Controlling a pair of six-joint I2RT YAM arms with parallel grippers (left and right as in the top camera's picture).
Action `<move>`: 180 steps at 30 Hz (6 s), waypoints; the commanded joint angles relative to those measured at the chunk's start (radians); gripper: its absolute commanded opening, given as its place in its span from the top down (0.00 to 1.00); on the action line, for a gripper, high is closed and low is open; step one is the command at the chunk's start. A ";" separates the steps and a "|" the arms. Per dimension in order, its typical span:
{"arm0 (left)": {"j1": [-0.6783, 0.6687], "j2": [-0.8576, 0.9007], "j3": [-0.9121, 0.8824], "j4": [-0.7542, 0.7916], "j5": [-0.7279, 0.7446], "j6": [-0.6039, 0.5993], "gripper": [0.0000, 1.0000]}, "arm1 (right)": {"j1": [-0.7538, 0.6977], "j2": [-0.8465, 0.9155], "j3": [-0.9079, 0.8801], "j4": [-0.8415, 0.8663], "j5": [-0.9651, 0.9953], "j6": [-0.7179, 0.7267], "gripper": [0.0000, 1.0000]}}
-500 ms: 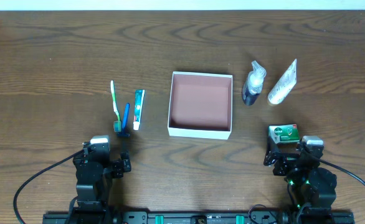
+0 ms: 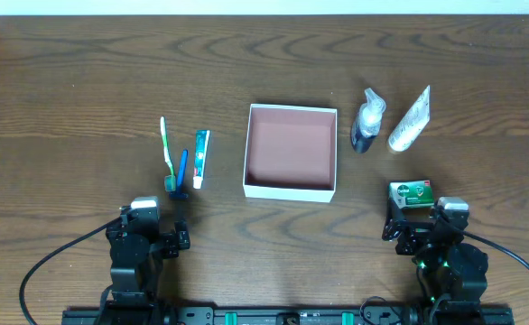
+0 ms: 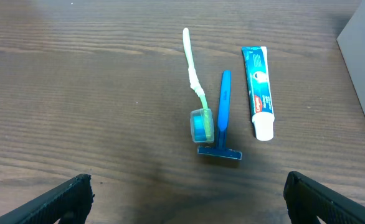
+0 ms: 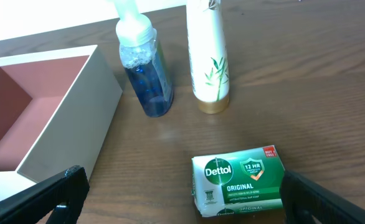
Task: Pack container
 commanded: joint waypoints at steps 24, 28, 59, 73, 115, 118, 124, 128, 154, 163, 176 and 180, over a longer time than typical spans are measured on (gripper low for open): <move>0.005 -0.008 -0.018 -0.003 -0.001 -0.016 0.02 | 0.006 -0.009 -0.004 0.002 -0.007 -0.011 0.01; 0.005 -0.008 -0.018 -0.003 -0.002 -0.016 0.02 | 0.006 -0.009 -0.004 0.002 -0.007 -0.011 0.01; 0.005 -0.008 -0.018 -0.003 -0.002 -0.016 0.02 | 0.006 0.262 0.262 0.151 -0.243 0.237 0.01; 0.005 -0.008 -0.018 -0.003 -0.001 -0.016 0.02 | 0.037 1.237 1.271 -0.546 -0.243 -0.106 0.01; 0.005 -0.008 -0.018 -0.003 -0.001 -0.016 0.02 | 0.181 1.916 1.536 -0.544 0.125 0.050 0.34; 0.005 -0.008 -0.018 -0.003 -0.002 -0.016 0.02 | 0.181 1.916 1.536 -0.540 0.125 0.051 0.40; 0.005 -0.008 -0.018 -0.003 -0.002 -0.016 0.02 | 0.182 1.917 1.535 -0.558 0.125 0.062 0.44; 0.005 -0.008 -0.018 -0.003 -0.001 -0.016 0.02 | 0.184 1.918 1.535 -0.563 0.125 0.062 0.46; 0.005 -0.008 -0.018 -0.003 -0.002 -0.016 0.02 | 0.191 1.921 1.519 -0.551 0.125 0.077 0.41; 0.005 -0.008 -0.018 -0.003 -0.001 -0.016 0.01 | 0.190 1.921 1.441 -0.490 0.125 0.114 0.49; 0.005 -0.008 -0.018 -0.003 -0.001 -0.016 0.02 | 0.190 1.917 1.461 -0.480 0.133 0.105 0.62; 0.005 -0.007 -0.018 -0.003 -0.001 -0.016 0.02 | 0.193 1.886 1.474 -0.492 0.132 0.105 0.75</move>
